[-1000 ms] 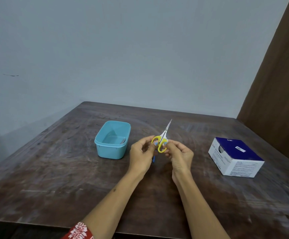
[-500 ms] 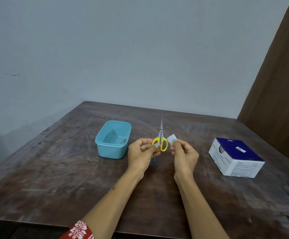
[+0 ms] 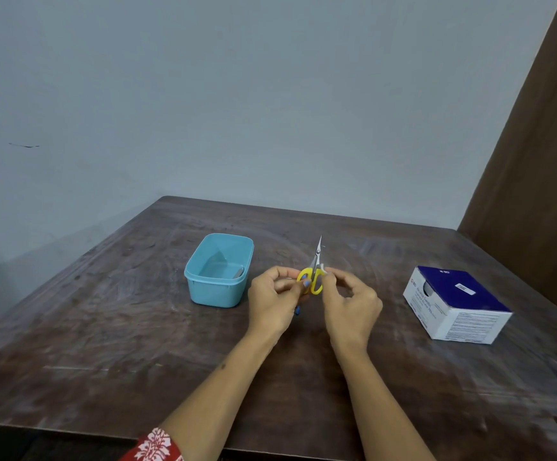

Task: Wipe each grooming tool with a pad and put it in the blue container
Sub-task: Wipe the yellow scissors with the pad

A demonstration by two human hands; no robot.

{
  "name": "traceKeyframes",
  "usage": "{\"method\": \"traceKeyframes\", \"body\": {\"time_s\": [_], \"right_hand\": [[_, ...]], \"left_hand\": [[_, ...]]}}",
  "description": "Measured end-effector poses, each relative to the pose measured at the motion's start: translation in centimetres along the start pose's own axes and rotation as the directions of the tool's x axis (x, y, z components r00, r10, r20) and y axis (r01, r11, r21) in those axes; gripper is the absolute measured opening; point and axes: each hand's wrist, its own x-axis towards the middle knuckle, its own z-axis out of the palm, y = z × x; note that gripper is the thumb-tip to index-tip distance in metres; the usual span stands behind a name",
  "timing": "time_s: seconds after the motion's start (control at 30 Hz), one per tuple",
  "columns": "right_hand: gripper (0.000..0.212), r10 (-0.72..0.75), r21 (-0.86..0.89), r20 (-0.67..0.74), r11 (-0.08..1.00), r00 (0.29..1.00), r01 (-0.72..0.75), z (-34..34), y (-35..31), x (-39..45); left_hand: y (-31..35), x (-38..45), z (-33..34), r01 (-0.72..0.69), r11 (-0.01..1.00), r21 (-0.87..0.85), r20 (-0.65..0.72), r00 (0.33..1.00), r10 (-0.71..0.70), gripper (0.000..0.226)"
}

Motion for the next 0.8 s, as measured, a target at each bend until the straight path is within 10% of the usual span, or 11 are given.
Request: {"method": "traceKeyframes", "body": {"time_s": [0.3,0.53,0.8], "right_hand": [[0.017,-0.234,-0.042,0.051,0.971,0.971,0.237,0.2,1.0,0.3],[0.013,-0.062,0.023,0.123,0.998,0.99,0.06,0.2,1.0,0.5],[0.022,-0.196,-0.007,0.12,0.98,0.973,0.198,0.3,1.1,0.4]], "left_hand": [[-0.3,0.3,-0.3,-0.014,0.998,-0.057,0.017,1.0,0.015,0.016],[0.1,0.5,-0.5,-0.003,0.991,-0.133,-0.043,0.999,-0.003,0.013],[0.1,0.4,-0.4,0.006,0.992,-0.123,-0.014,1.0,-0.008,0.014]]}}
